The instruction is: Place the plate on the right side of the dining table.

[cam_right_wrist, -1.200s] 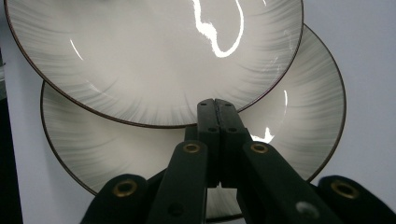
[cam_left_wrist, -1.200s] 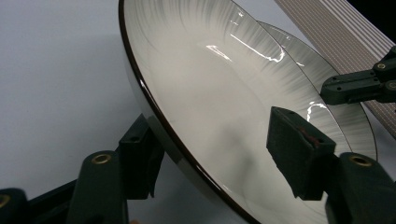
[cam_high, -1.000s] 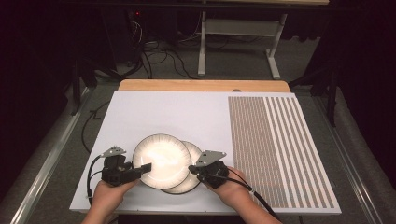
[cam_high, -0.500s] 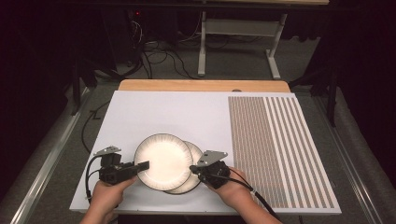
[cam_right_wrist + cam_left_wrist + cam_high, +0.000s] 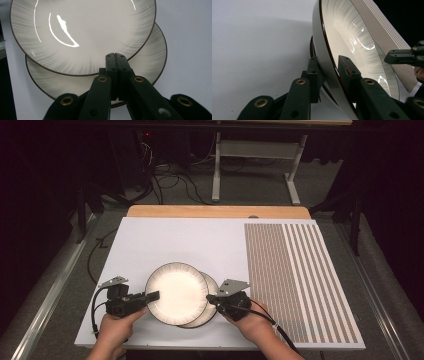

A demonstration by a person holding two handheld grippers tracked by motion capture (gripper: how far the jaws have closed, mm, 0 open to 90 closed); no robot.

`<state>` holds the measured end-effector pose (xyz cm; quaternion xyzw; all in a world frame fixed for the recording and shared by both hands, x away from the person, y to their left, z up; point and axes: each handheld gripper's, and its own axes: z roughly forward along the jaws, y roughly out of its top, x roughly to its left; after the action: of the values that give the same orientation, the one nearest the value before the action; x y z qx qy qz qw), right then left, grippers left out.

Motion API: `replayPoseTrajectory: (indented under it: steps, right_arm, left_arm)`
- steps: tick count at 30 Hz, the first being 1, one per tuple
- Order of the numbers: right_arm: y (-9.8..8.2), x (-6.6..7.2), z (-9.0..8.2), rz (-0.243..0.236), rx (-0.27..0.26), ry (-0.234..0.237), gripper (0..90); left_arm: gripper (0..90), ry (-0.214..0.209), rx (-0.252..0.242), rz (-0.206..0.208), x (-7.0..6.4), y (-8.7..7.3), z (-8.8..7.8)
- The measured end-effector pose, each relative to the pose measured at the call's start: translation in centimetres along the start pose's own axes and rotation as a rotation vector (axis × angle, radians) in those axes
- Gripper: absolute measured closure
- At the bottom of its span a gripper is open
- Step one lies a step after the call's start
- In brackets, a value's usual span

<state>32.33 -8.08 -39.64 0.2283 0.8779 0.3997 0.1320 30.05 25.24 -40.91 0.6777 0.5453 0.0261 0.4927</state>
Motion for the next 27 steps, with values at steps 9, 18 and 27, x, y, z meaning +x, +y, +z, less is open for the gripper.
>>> replayPoseTrajectory:
  steps: [9,18,27]
  right_arm:
    - [-0.5,-1.3,-2.2,0.046,-0.045,-0.023,90.0]
    - [-0.7,-2.5,-4.2,0.087,-0.085,-0.054,90.0]
    - [-1.3,-3.5,-6.6,0.11,-0.131,-0.088,76.5]
  left_arm:
    - [75.2,-0.013,-0.046,0.021,-0.3,0.1,-0.4]
    - [78.6,-0.044,-0.129,0.05,-0.5,0.1,-1.3]
    - [79.5,-0.01,-0.199,0.165,-1.6,0.2,-1.9]
